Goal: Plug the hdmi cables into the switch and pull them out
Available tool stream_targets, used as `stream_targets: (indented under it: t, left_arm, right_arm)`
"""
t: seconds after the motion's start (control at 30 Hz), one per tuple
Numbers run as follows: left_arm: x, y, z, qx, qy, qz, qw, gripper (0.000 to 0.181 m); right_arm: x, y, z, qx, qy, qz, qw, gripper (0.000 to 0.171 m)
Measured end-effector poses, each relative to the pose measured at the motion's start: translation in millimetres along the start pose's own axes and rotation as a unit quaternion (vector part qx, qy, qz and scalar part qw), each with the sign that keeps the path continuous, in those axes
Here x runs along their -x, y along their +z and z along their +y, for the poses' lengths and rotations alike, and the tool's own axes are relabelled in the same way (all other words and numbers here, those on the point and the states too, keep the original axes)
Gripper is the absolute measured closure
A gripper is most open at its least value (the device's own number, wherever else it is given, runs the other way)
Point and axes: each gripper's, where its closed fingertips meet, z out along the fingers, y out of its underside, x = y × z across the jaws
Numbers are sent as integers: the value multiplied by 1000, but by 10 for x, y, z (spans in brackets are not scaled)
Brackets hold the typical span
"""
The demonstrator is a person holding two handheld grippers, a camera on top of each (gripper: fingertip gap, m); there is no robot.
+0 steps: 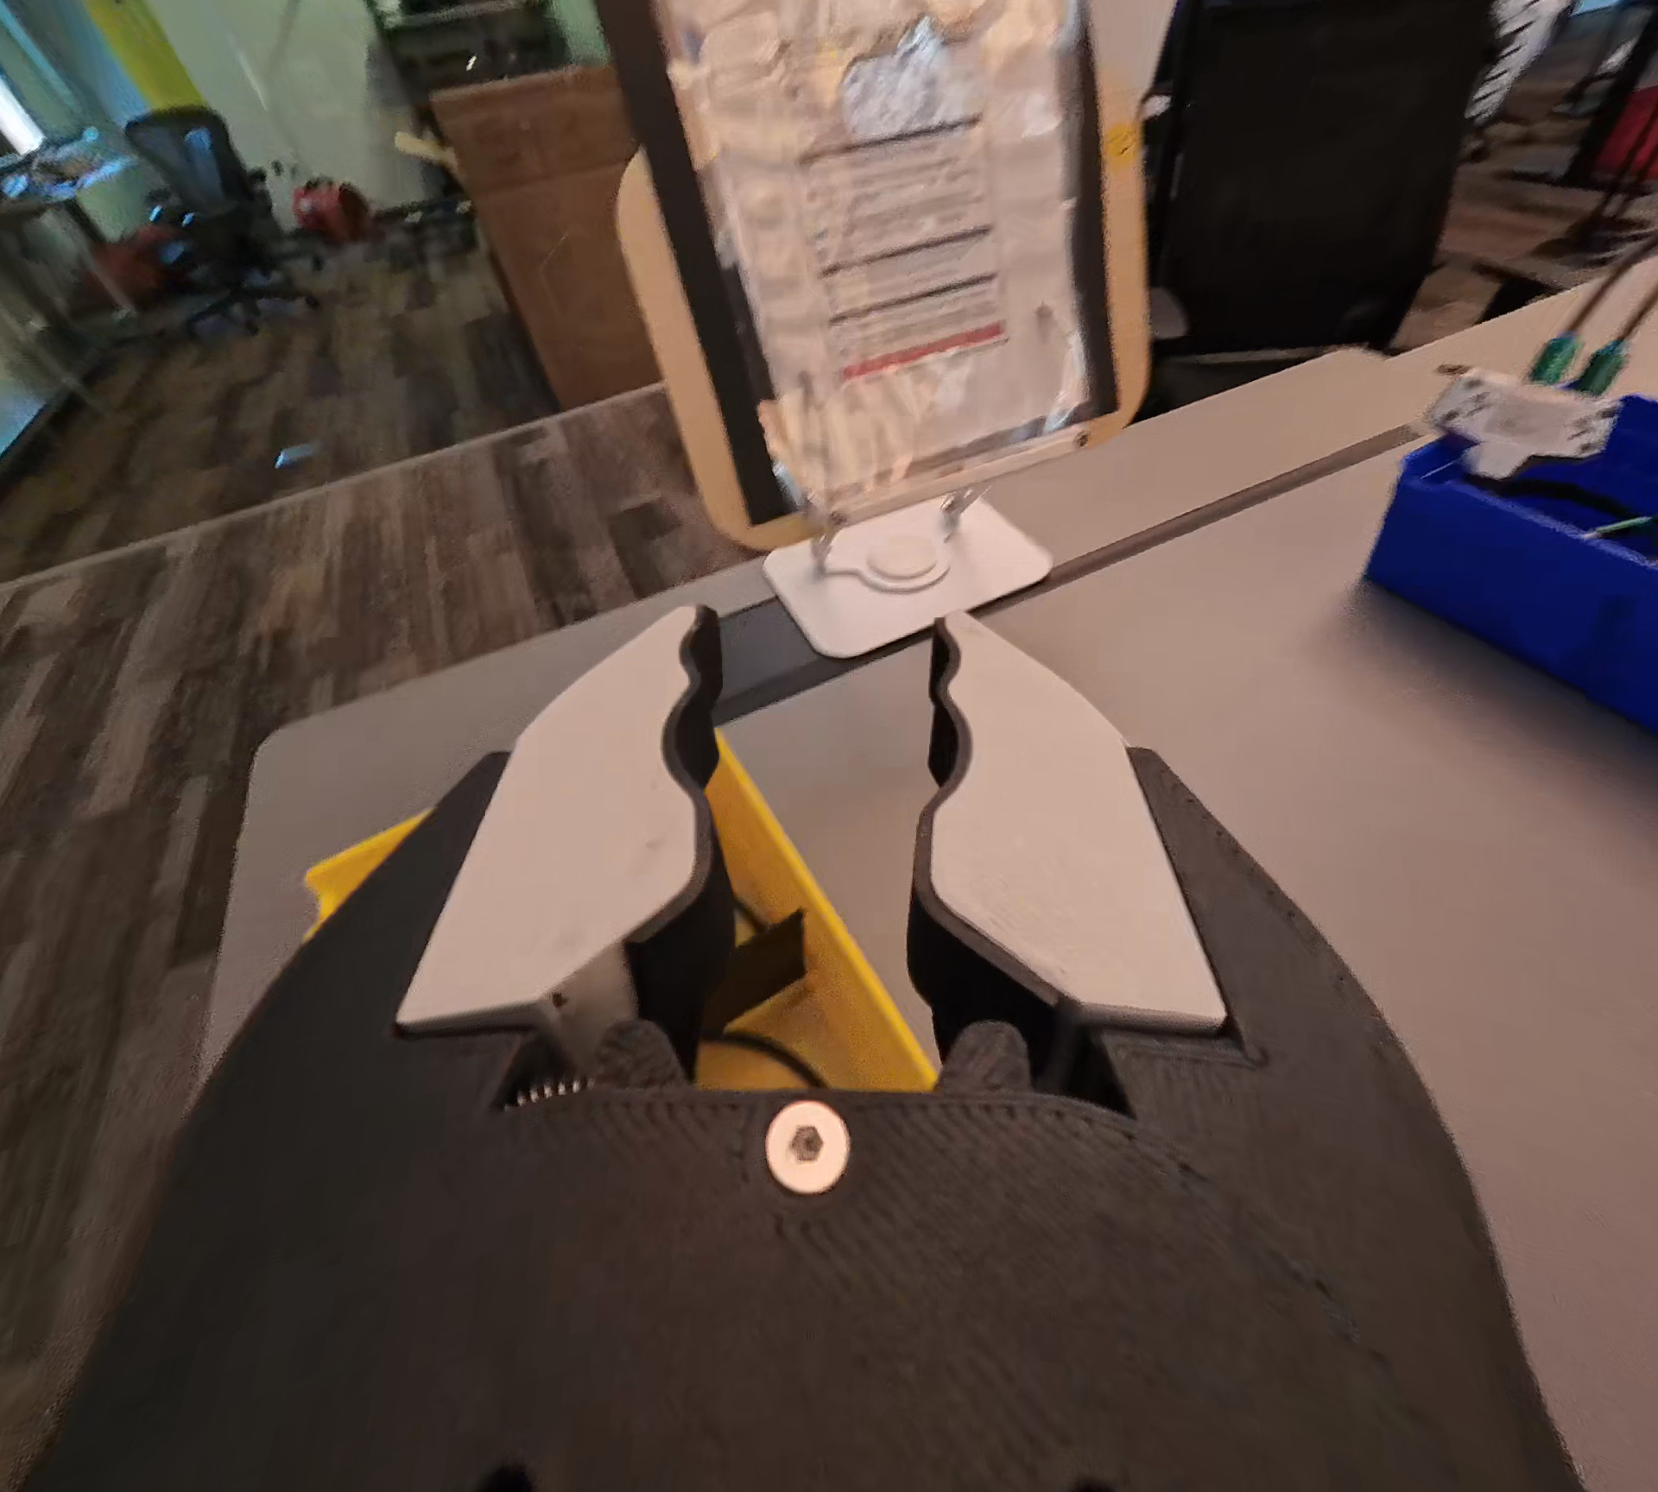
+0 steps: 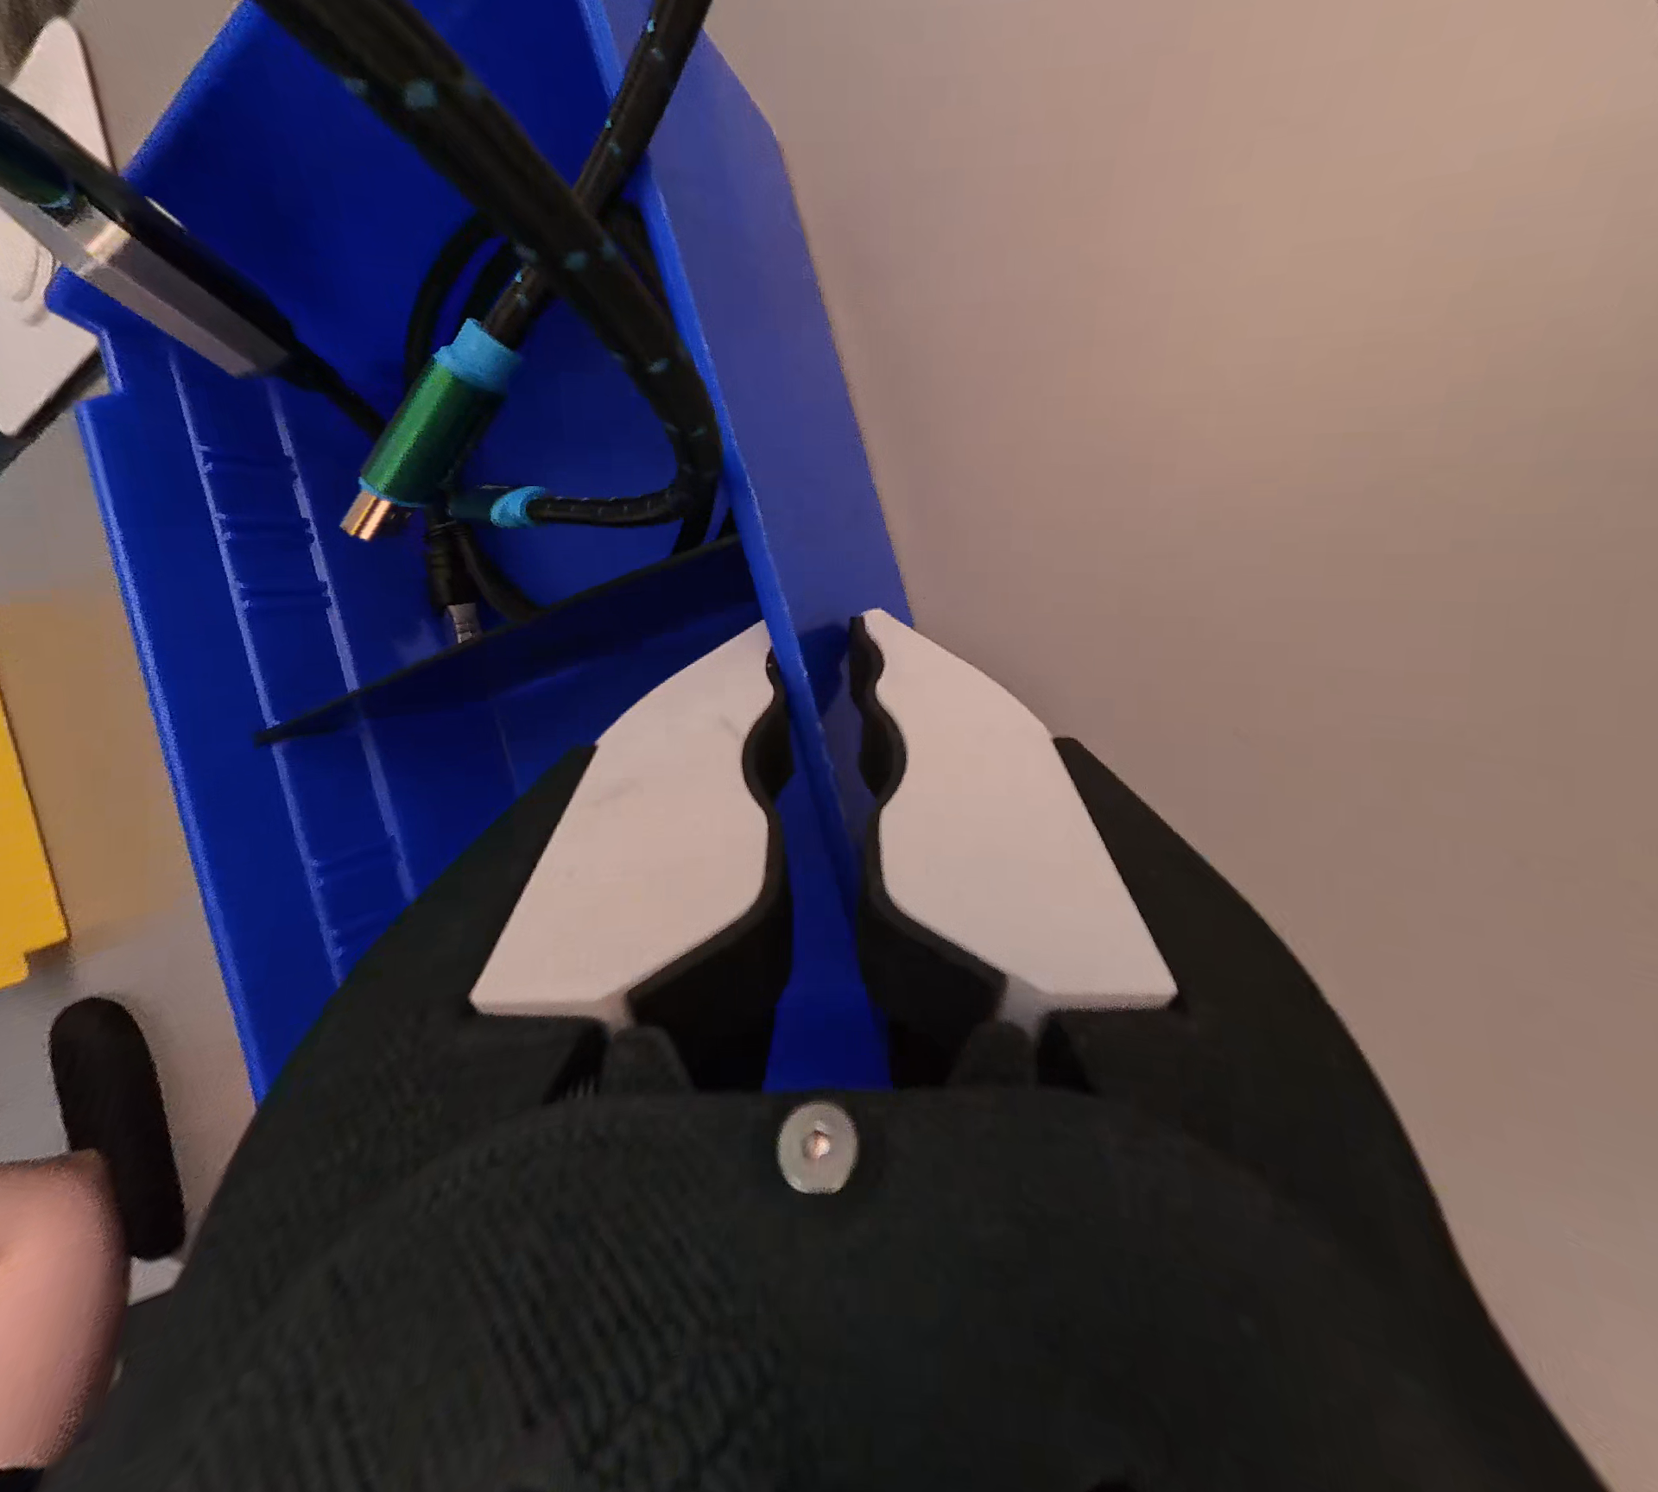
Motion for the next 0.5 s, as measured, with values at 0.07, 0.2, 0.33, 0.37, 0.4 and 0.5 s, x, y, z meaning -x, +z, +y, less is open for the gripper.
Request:
stream_targets:
  t: [0.07,0.2,0.33,0.37,0.4,0.5]
  left_arm:
    - [180,0,165,40,-7,-33,999,137]
    - [579,-37,648,152,-37,-103,982,138]
    - [649,-120,1309,302,-103,-72,945,150]
    - [580,-125,1454,333,-121,-41,934,154]
    - [510,-136,1612,368,-137,-15,920,157]
    - [313,-176,2077,481,-177,48,857,151]
  right_arm:
    - [-40,-21,2,-6,19,6,1000,160]
    - [-59,-45,31,-8,44,14,999,160]
    - [1,-63,126,23,21,33,999,161]
    - [15,-65,136,28,12,36,999,161]
    - [20,-66,130,29,6,39,999,161]
    - [112,-161,-52,-24,13,17,999,152]
